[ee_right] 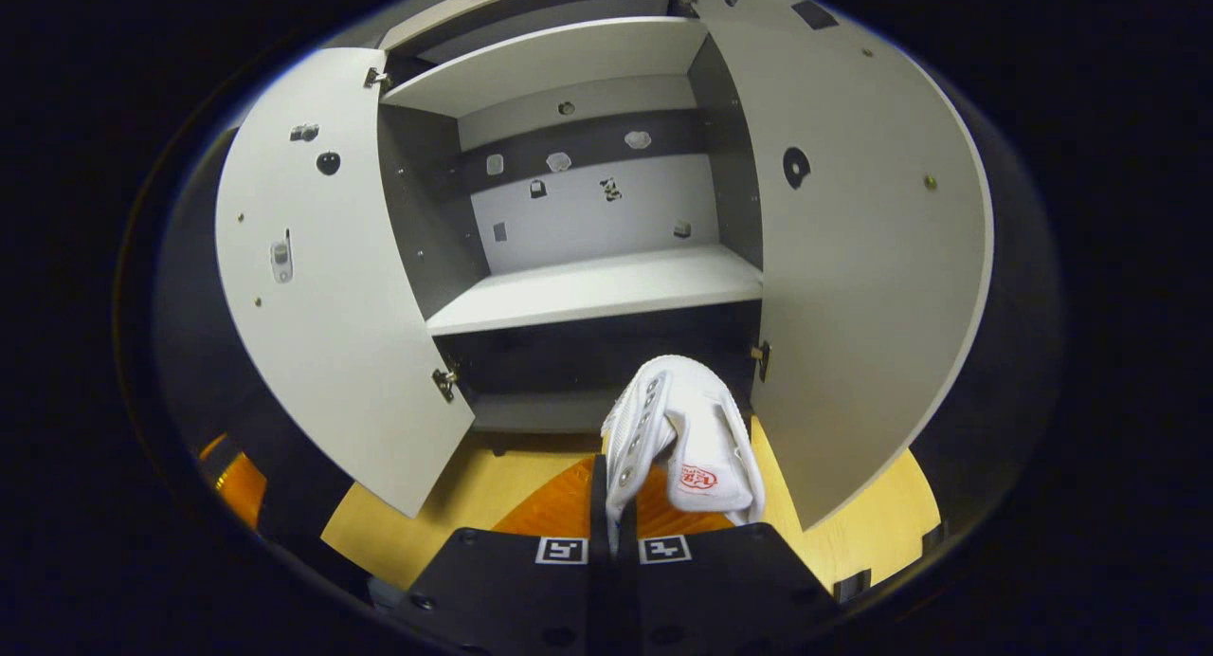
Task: Grab one shoe with the right hand and put it into the shoe cabinet, grab the other shoe with the left hand and put it into the shoe cabinet; then close the right door with the right hand and the left door with the left hand.
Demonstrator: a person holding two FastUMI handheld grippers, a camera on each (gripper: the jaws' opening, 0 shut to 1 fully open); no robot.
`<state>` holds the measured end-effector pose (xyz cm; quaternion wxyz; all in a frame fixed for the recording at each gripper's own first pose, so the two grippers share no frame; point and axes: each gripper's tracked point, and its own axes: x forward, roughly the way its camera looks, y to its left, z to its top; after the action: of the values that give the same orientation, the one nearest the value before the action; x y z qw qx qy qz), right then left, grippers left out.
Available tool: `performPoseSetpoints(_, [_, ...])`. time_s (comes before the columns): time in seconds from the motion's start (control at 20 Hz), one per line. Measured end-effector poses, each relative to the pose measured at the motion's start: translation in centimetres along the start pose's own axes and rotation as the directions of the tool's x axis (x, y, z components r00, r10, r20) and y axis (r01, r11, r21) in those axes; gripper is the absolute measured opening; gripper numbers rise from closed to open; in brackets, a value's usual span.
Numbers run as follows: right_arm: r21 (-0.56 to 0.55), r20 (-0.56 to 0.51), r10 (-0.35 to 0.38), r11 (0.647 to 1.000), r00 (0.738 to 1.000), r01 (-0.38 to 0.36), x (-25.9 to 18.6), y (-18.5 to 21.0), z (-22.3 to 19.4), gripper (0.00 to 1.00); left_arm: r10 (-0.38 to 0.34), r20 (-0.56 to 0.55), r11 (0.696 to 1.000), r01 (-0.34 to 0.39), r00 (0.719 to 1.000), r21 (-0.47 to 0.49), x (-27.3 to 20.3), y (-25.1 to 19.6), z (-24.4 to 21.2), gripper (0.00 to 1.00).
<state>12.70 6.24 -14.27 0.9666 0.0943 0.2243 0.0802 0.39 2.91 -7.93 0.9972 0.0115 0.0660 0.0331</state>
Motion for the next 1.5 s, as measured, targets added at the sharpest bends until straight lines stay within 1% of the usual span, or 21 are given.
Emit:
performPoseSetpoints(0.2, [-0.023, 0.030, 0.014, 1.000, 0.999, -0.014, 3.2, 1.3, 6.4, 0.05, -0.011, -0.005, 1.000, 0.011, 1.000, -0.016, 0.5, -0.4, -0.2, 0.95])
performPoseSetpoints(0.4, [-0.074, 0.060, 0.001, 0.997, 0.998, 0.003, 8.2, 1.6, 12.1, 0.05, -0.013, -0.007, 0.999, 0.013, 1.000, -0.030, 0.9, -0.6, -0.6, 0.95])
performPoseSetpoints(0.55, [-0.103, 0.049, -0.017, 0.994, 0.999, 0.022, 12.7, 1.0, 15.0, 0.05, 0.000, -0.018, 0.999, -0.001, 1.000, -0.050, 1.6, -0.3, -1.1, 0.95])
performPoseSetpoints(0.65, [-0.105, 0.020, -0.020, 0.994, 1.000, 0.022, 16.0, 0.6, 16.3, 0.05, 0.004, -0.023, 0.998, -0.005, 1.000, -0.064, 2.1, -0.3, -1.3, 0.95])
performPoseSetpoints(0.75, [-0.143, -0.015, -0.039, 0.989, 0.999, 0.037, 19.4, -0.4, 17.1, 0.05, 0.012, -0.024, 0.998, -0.014, 1.000, -0.068, 2.5, -0.1, -1.4, 0.95])
performPoseSetpoints(0.9, [-0.208, -0.050, -0.098, 0.974, 0.994, 0.086, 24.4, -2.1, 18.1, 0.05, 0.035, -0.033, 0.996, -0.037, 0.999, -0.075, 3.2, 0.3, -1.6, 0.95])
performPoseSetpoints(1.0, [-0.234, -0.074, -0.115, 0.968, 0.991, 0.095, 27.4, -2.7, 18.2, 0.05, 0.051, -0.037, 0.995, -0.054, 0.998, -0.086, 3.6, 0.5, -1.5, 0.95])
performPoseSetpoints(1.1, [-0.276, -0.095, -0.146, 0.954, 0.985, 0.115, 29.9, -3.2, 18.1, 0.05, 0.067, -0.038, 0.994, -0.070, 0.997, -0.088, 3.8, 0.6, -1.5, 0.95])
performPoseSetpoints(1.2, [-0.326, -0.114, -0.175, 0.936, 0.978, 0.130, 32.0, -3.5, 17.4, 0.05, 0.082, -0.042, 0.993, -0.085, 0.996, -0.081, 3.9, 0.9, -1.6, 0.95])
performPoseSetpoints(1.35, [-0.402, -0.141, -0.198, 0.907, 0.970, 0.127, 34.1, -3.3, 15.7, 0.05, 0.096, -0.054, 0.992, -0.100, 0.994, -0.075, 3.7, 1.0, -2.0, 0.95])
performPoseSetpoints(1.5, [-0.428, -0.160, -0.216, 0.894, 0.963, 0.129, 35.2, -2.8, 14.4, 0.05, 0.109, -0.060, 0.991, -0.114, 0.992, -0.077, 3.4, 1.2, -2.1, 0.95])
